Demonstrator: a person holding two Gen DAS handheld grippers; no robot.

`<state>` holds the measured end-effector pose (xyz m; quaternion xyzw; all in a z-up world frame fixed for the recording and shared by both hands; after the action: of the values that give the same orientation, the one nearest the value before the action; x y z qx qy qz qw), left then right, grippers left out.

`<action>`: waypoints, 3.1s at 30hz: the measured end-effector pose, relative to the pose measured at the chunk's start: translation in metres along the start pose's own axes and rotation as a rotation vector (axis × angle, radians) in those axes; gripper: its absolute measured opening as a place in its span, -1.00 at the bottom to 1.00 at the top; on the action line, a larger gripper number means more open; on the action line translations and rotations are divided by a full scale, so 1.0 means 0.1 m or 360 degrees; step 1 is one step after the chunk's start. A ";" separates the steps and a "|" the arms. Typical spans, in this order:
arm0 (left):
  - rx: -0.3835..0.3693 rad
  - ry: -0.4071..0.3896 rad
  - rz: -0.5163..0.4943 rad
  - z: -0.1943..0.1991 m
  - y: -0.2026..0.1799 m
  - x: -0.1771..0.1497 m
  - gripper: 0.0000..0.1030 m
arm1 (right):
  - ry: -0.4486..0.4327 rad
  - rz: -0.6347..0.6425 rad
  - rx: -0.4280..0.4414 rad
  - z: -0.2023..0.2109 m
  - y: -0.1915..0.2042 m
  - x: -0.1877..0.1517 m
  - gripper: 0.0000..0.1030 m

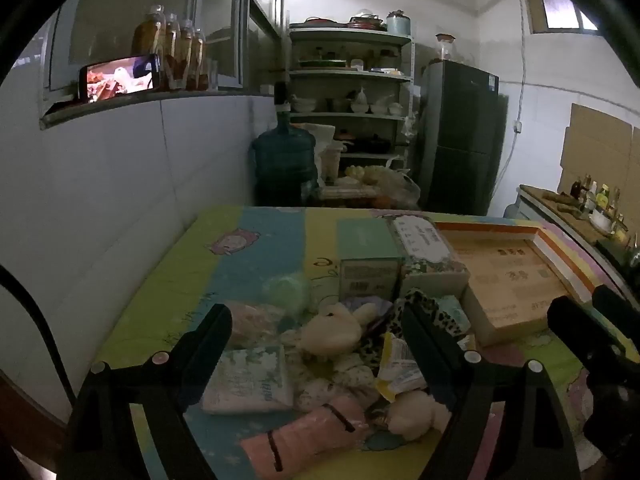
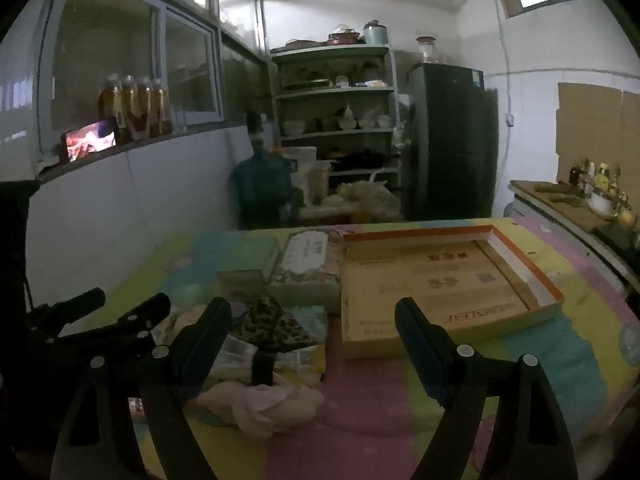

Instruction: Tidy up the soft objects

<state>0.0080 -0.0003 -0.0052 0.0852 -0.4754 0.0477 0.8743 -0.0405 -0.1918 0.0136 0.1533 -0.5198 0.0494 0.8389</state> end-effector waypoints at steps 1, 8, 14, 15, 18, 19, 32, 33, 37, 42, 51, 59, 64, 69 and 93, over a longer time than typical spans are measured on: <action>-0.0006 0.0001 -0.0002 0.00 0.00 0.00 0.68 | 0.0000 0.0000 0.0006 0.00 0.00 0.00 0.65; -0.0049 0.0016 0.0041 -0.02 0.09 0.02 0.68 | -0.0012 0.0009 0.0070 0.05 0.04 0.01 0.65; 0.0004 -0.0001 0.0003 -0.01 0.03 -0.02 0.68 | 0.0021 0.0012 0.0114 -0.02 0.05 0.00 0.65; 0.0004 0.0002 0.0006 -0.02 0.03 -0.02 0.68 | 0.0022 0.0011 0.0118 -0.02 0.05 -0.01 0.65; -0.0002 0.0010 0.0012 -0.03 0.05 -0.03 0.68 | 0.0030 0.0007 0.0126 -0.03 0.04 -0.01 0.65; -0.0003 0.0013 0.0012 -0.04 0.05 -0.02 0.68 | 0.0031 0.0008 0.0127 -0.04 0.05 -0.02 0.65; -0.0008 0.0023 0.0023 -0.06 0.05 -0.05 0.65 | 0.0052 0.0017 0.0166 -0.09 0.06 -0.06 0.65; -0.0007 0.0023 0.0022 -0.06 0.05 -0.05 0.65 | 0.0052 0.0017 0.0168 -0.09 0.06 -0.06 0.65; -0.0010 0.0023 0.0023 -0.06 0.07 -0.05 0.65 | 0.0054 0.0018 0.0173 -0.10 0.07 -0.07 0.65; -0.0011 0.0025 0.0023 -0.06 0.07 -0.05 0.65 | 0.0062 0.0020 0.0181 -0.12 0.09 -0.08 0.65; -0.0014 0.0033 0.0021 -0.07 0.10 -0.08 0.65 | 0.0078 0.0020 0.0201 -0.14 0.10 -0.10 0.65; -0.0010 0.0035 0.0017 -0.08 0.10 -0.09 0.65 | 0.0087 0.0017 0.0215 -0.16 0.12 -0.11 0.65; 0.0007 0.0024 0.0026 -0.08 0.14 -0.10 0.65 | 0.0097 0.0011 0.0224 -0.16 0.09 -0.13 0.65; 0.0014 0.0012 0.0060 -0.10 0.27 -0.11 0.65 | 0.0132 -0.0001 0.0225 -0.18 0.05 -0.21 0.65; -0.0422 0.0042 -0.0248 -0.19 0.47 -0.87 0.65 | 0.0512 0.0629 0.0554 -0.69 0.09 -0.61 0.65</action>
<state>-0.0313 0.0490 -0.0838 0.0051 -0.4579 -0.0823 0.8852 -0.0116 -0.1573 -0.0665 0.1808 -0.3837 0.3236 0.8458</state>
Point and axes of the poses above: each gripper's, at about its wrist camera, not at the fingertips, and z roughly against the way its jaws point, y to its left, x to its top, the point moved 1 cm from there along -z, roughly the way its jaws point, and after that the axes turned 11 degrees about x, right-handed, at the moved point
